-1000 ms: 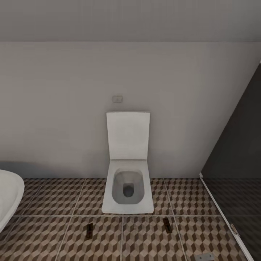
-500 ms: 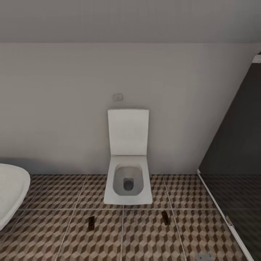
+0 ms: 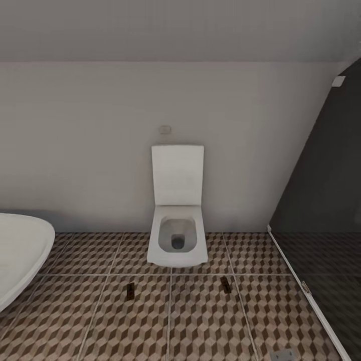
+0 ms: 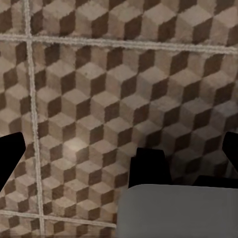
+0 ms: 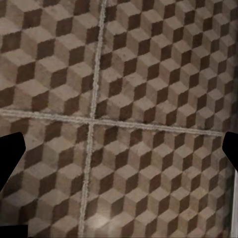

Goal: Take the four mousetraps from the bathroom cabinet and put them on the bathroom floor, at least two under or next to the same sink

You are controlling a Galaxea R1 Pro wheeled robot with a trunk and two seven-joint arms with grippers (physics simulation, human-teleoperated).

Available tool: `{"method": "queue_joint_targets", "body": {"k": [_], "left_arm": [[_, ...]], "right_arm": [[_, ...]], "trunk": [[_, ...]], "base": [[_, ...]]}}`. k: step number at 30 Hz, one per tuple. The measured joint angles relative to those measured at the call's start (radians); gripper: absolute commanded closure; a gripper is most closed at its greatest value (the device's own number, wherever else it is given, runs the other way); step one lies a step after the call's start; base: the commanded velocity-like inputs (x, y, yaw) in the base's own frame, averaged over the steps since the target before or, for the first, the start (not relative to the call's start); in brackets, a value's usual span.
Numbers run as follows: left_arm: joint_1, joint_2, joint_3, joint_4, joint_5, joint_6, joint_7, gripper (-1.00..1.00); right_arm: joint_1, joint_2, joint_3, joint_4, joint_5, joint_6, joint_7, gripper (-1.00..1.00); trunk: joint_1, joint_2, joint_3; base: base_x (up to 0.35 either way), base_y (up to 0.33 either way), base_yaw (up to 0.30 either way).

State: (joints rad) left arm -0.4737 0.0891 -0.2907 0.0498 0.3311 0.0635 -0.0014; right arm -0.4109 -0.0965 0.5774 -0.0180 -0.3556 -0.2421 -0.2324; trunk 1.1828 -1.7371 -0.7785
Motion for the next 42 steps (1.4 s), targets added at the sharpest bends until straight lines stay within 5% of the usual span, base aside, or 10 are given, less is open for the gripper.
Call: {"method": "queue_joint_targets", "body": {"k": [42], "left_arm": [[0.004, -0.003, 0.000, 0.000, -0.001, 0.000, 0.000, -1.00]], "right_arm": [[0.000, -0.003, 0.000, -0.003, 0.002, 0.000, 0.000, -1.00]], "trunk": [[0.000, 0.000, 0.000]], "base": [[-0.005, 0.000, 0.000]]}}
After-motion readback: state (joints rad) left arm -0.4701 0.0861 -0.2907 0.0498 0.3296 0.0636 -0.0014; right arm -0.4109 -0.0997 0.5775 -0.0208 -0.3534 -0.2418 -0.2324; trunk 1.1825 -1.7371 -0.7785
